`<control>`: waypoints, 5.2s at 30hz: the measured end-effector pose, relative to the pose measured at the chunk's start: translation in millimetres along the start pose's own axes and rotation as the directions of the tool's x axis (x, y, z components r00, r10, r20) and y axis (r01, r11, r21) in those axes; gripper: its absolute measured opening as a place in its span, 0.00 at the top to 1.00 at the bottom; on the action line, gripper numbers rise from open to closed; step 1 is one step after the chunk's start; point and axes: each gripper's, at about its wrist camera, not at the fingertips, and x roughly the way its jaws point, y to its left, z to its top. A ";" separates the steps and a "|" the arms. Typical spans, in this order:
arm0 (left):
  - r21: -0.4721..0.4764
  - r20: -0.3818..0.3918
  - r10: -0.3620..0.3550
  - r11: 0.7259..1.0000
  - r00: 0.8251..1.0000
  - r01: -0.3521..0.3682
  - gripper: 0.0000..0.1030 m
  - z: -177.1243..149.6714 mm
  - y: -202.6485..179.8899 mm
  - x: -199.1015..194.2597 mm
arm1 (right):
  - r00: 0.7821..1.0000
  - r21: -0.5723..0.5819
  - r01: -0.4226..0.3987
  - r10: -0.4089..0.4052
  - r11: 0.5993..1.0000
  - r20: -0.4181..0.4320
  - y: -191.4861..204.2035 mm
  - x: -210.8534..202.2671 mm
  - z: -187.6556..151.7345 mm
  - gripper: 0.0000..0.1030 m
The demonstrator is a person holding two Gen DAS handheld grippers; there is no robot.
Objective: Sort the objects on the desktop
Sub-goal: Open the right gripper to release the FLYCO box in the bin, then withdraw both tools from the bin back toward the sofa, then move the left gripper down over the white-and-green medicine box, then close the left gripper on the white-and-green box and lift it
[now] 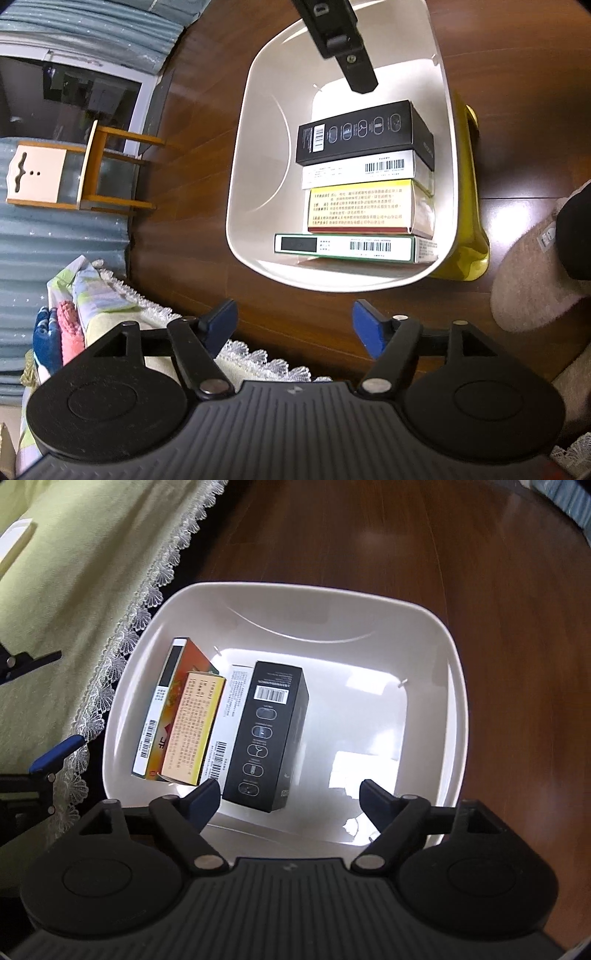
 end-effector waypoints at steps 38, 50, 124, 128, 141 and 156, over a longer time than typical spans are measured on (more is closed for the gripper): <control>-0.456 -0.144 0.271 0.835 0.952 -0.307 0.09 -43.5 45.4 -141.2 | 0.912 0.092 -0.072 0.028 0.993 0.410 41.6 -171.7 -65.7 0.04; -0.641 -0.288 0.331 0.631 0.899 -0.438 0.09 -85.5 31.3 -238.3 | 0.852 -0.078 -0.208 0.220 0.975 0.476 118.3 -213.2 -66.9 0.04; -0.664 -0.721 -0.004 0.287 0.693 -0.690 0.24 -461.0 -38.3 -230.8 | 0.669 -0.382 -0.665 0.739 0.641 0.076 519.2 -85.0 -21.1 0.07; -0.677 -0.712 -0.043 0.305 0.701 -0.670 0.33 -474.8 -35.9 -214.5 | 0.680 -0.381 -0.660 0.730 0.648 0.065 518.4 -82.9 -18.6 0.07; -0.710 -0.690 -0.071 0.263 0.720 -0.654 0.55 -469.4 -41.1 -220.5 | 0.686 -0.361 -0.666 0.726 0.652 0.045 510.9 -79.3 -15.0 0.07; -0.867 -0.478 -0.037 0.179 0.878 -0.465 0.57 -378.3 -66.2 -277.0 | 0.670 -0.397 -0.680 0.743 0.616 0.005 503.1 -91.7 -15.0 0.07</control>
